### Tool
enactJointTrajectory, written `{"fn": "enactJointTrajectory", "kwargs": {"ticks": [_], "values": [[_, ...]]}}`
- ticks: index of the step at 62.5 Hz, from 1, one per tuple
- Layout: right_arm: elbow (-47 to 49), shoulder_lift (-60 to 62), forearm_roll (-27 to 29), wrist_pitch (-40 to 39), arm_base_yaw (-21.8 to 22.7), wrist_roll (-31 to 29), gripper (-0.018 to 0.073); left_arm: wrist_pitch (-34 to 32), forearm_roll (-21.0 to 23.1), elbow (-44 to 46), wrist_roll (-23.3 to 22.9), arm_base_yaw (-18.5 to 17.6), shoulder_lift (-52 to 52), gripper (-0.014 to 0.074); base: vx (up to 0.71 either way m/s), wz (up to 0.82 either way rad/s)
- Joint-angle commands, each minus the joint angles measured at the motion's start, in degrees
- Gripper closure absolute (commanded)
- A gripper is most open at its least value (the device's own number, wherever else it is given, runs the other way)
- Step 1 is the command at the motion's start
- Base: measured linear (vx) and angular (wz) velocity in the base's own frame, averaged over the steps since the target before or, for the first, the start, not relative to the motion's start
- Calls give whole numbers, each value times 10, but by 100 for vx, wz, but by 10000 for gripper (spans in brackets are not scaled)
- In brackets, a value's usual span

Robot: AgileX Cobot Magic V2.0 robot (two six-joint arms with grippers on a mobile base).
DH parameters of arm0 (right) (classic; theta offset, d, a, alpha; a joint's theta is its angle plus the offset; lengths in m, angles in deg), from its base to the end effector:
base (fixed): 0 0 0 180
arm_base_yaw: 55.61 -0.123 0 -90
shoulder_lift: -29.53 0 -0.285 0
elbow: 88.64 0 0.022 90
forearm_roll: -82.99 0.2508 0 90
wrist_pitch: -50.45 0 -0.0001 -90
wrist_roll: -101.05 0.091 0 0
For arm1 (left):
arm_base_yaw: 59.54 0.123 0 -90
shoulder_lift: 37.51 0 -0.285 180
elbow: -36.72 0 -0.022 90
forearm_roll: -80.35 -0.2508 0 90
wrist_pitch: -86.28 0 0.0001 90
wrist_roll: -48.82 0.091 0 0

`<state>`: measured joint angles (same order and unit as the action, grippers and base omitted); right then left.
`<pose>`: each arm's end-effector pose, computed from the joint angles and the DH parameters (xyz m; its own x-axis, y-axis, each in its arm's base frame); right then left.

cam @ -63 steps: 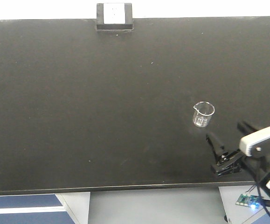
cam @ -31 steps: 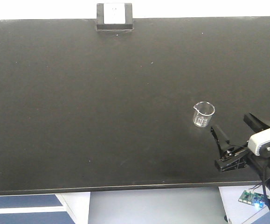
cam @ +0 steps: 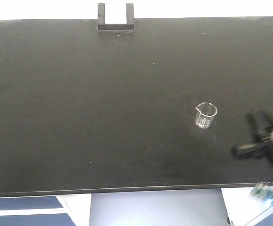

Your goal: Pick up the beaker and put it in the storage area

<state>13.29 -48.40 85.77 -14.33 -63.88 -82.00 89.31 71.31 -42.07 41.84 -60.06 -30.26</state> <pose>0.1524 0.0181 0.1795 -0.0182 -0.0355 -0.9992 -0.1009 0.9943 -0.0335 0.0570 0.0003 0.1997 0.0169 0.0356 -0.9992 0.0002 0.9994 0.0356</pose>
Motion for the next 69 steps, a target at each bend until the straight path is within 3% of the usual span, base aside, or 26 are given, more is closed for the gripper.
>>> {"fn": "enactJointTrajectory", "kwargs": {"ticks": [1, 11, 21, 28, 38, 48, 62, 66, 69], "values": [[-12, 73, 63, -66, 0, 0, 572, -49, 1, 12, -5, 0, -9, 603, 0, 0], [-12, 192, 124, 92, 0, -10, 571, -49, 1, 12, -5, 0, -9, 603, 0, 0], [-12, 357, 110, 264, 19, -73, 568, -49, 1, 12, -5, 0, -9, 603, 0, 0], [-12, 466, 103, 330, 51, -80, 568, -49, 1, 12, -5, 0, -9, 603, 0, 0], [-12, 592, 171, 402, 58, -98, 566, -49, 1, 12, -5, 0, -9, 603, 0, 0], [-12, 678, 179, 430, 58, -149, 566, -49, 1, 12, -5, 0, -9, 603, 0, 0], [-12, 690, 177, 374, 58, -179, 565, -49, 1, 12, -5, 0, -9, 603, 0, 0], [-12, 690, 147, 383, 58, -171, 565, -49, 1, 12, -5, 0, -9, 603, 0, 0], [-12, 690, 88, 407, 61, -156, 565, -49, 1, 12, -5, 0, -9, 603, 0, 0]]}}
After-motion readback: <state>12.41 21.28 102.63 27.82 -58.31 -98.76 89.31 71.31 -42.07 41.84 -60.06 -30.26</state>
